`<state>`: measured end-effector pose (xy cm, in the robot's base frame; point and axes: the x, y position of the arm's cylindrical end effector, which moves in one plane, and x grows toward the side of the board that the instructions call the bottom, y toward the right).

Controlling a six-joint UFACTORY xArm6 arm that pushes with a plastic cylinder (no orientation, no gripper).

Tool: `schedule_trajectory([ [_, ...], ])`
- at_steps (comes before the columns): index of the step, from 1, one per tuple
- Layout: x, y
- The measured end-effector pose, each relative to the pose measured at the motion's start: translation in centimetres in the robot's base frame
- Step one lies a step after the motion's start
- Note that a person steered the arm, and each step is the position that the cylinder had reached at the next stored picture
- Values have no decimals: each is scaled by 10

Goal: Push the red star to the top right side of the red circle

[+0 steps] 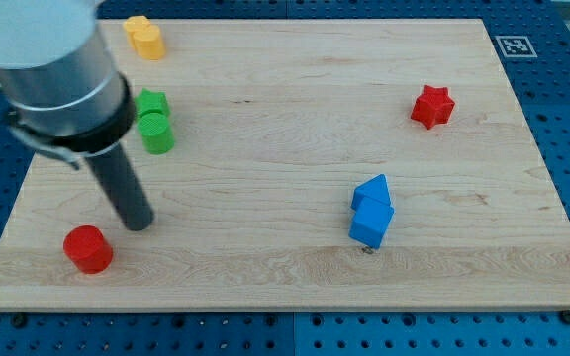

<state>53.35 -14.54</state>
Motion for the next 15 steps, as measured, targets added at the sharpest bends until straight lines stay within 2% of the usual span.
schedule_trajectory([
  [1,-37,24],
  [2,-92,47],
  [3,-116,114],
  [5,-136,217],
  [8,-99,338],
  [9,-95,343],
  [11,-115,384],
  [12,-156,384],
  [15,-138,337],
])
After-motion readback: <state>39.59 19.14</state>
